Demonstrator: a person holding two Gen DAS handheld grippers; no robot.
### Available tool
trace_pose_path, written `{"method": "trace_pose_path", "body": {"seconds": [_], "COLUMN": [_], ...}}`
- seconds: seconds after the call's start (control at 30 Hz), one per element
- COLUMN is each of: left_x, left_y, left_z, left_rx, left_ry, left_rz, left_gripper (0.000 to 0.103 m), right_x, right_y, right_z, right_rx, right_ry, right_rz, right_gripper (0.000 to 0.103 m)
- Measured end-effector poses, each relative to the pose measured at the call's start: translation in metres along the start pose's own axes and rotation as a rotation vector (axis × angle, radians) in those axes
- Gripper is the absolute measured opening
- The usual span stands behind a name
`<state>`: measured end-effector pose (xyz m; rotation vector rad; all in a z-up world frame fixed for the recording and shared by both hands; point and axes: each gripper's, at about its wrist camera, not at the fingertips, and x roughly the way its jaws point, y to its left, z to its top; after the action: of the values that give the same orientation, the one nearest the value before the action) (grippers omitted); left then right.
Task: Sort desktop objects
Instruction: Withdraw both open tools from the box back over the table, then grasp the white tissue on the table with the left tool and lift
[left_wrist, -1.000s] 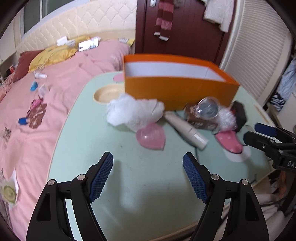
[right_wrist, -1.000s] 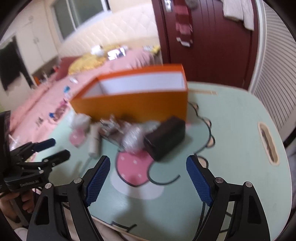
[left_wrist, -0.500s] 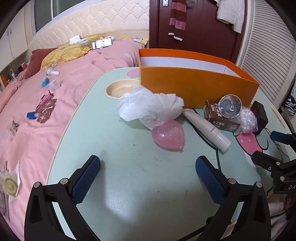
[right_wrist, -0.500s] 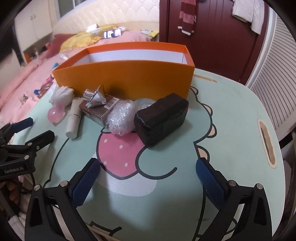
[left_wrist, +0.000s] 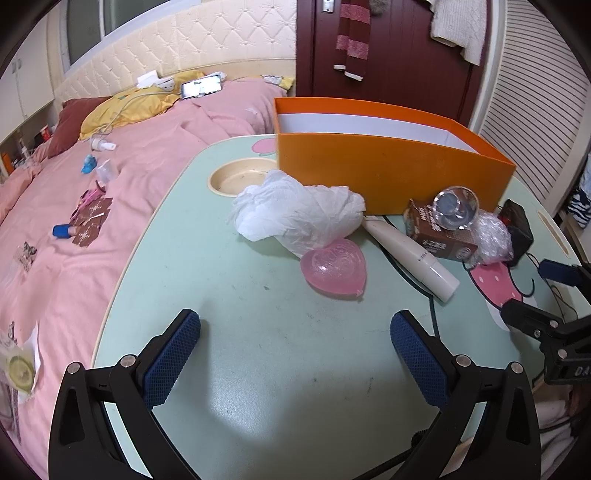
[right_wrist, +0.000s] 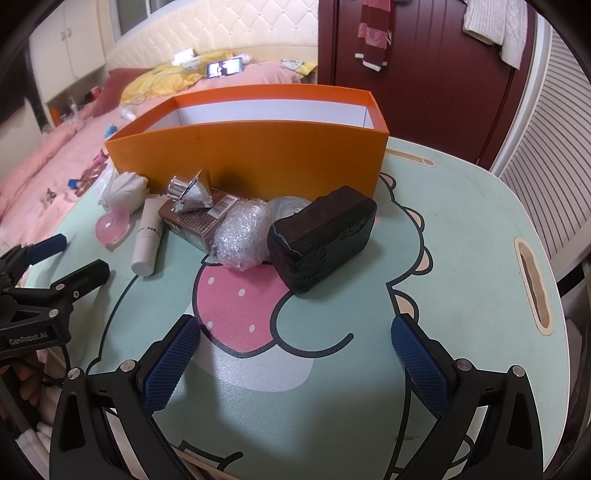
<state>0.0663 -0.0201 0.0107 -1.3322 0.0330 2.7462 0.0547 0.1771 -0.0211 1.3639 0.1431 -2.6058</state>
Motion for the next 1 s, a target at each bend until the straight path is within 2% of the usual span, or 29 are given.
{"method": "trace_pose_path", "body": {"seconds": [0.1,0.23,0.4,0.5,0.8,0.87,0.9,0.93,0.97,1.0], "left_x": [-0.001,-0.010,-0.011,-0.001,0.028,0.034,0.035,0.036,0.036,0.033], "left_y": [0.002,0.018,0.037,0.037,0.005,0.001,0.001,0.001,0.003,0.005], "left_z": [0.003,0.014,0.039,0.053,0.075,0.076,0.075,0.074,0.074,0.074], "left_rx": [0.001,-0.070,-0.110,-0.080,0.111,0.133,0.132,0.130,0.124,0.114], "left_ry": [0.020,0.003,-0.027,-0.011,0.011,0.019,0.022,0.027,0.034,0.031], "left_rz": [-0.036,-0.096,-0.077,-0.062,-0.056,-0.065,-0.068,-0.073,-0.077,-0.078], "left_gripper": [0.103,0.103,0.103,0.103,0.102,0.096,0.078,0.050,0.037,0.035], "right_x": [-0.001,-0.001,-0.002,-0.002,-0.002,-0.002,-0.002,-0.002,-0.002,-0.002], "right_y": [0.000,-0.001,-0.002,-0.003,0.000,0.000,0.001,0.001,0.001,0.001], "right_z": [0.000,0.000,0.000,0.001,0.001,0.001,0.001,0.001,0.001,0.001], "right_rx": [-0.001,-0.001,-0.001,-0.001,0.002,0.002,0.002,0.002,0.002,0.002], "right_ry": [-0.003,-0.003,-0.003,-0.003,-0.004,-0.004,-0.004,-0.005,-0.005,-0.005], "right_rz": [0.002,0.002,0.003,0.005,0.000,0.000,0.000,0.000,0.000,-0.001], "right_gripper": [0.103,0.103,0.103,0.103,0.103,0.103,0.103,0.103,0.103,0.103]}}
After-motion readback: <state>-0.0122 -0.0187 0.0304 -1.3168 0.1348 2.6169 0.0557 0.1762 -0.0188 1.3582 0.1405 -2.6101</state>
